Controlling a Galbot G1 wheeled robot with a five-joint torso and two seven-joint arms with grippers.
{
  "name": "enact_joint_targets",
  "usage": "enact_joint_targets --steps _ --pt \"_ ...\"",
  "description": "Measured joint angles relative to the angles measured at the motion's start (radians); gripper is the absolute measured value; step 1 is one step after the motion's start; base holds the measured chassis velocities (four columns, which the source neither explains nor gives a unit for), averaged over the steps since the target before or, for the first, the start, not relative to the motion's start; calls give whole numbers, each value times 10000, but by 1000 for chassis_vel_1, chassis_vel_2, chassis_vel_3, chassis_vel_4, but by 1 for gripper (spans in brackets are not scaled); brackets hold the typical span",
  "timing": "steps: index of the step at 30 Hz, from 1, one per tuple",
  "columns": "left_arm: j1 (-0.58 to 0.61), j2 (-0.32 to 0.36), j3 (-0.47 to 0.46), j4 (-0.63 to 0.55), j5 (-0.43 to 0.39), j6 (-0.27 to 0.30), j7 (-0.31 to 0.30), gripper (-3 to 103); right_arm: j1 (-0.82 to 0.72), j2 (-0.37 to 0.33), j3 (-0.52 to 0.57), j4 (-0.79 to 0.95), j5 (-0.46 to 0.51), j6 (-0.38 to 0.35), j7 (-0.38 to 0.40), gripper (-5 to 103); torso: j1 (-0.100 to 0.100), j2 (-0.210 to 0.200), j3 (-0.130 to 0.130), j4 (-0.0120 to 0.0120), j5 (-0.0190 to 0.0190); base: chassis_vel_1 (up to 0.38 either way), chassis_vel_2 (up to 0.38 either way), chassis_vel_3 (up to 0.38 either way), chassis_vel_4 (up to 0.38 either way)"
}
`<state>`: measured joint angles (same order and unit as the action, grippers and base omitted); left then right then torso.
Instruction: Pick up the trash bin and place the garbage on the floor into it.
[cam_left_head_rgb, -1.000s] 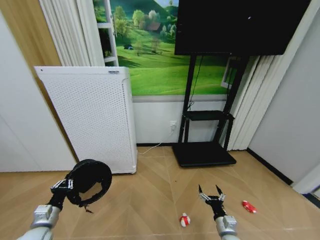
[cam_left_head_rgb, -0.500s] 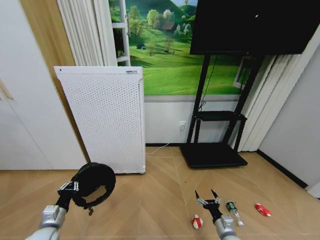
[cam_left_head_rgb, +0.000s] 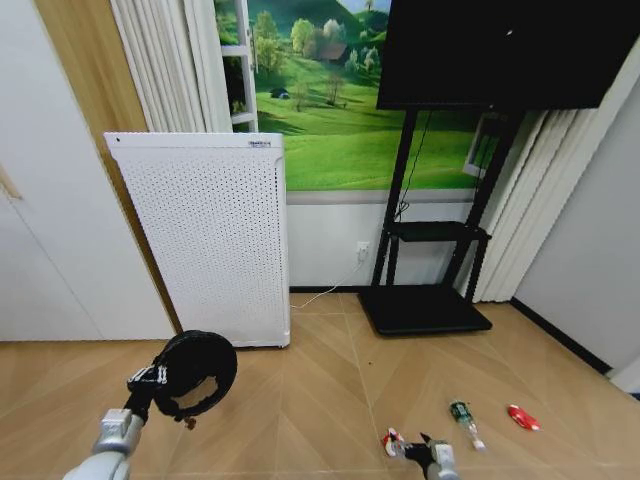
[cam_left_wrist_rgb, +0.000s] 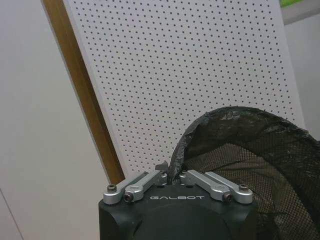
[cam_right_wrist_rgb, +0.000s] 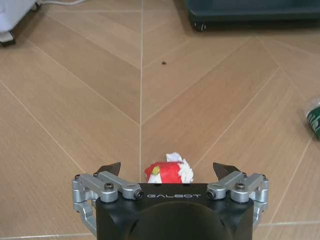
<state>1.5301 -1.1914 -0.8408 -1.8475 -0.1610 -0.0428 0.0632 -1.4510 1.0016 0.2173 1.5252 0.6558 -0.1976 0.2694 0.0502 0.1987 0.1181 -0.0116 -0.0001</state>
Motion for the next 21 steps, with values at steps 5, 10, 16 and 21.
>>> enact_joint_targets --steps 5,10,16,21 --pt "-151 -18 334 378 248 -121 -9 4 769 1162 -164 -1280 -283 59 275 100 0 -1 0 1 0 0 0 0 0" --pt "-192 -92 456 493 403 -183 -9 4 1110 1822 -3 -1818 -144 65 517 100 0 -2 0 -1 0 0 0 0 0" --pt "-258 -125 580 523 510 -202 -17 4 1557 2378 192 -2568 -256 98 694 100 0 -2 0 -2 1 0 0 0 0" --pt "-280 -69 683 580 512 -227 -23 4 1721 2528 490 -3018 -365 138 720 100 0 -1 0 -2 0 0 0 0 0"
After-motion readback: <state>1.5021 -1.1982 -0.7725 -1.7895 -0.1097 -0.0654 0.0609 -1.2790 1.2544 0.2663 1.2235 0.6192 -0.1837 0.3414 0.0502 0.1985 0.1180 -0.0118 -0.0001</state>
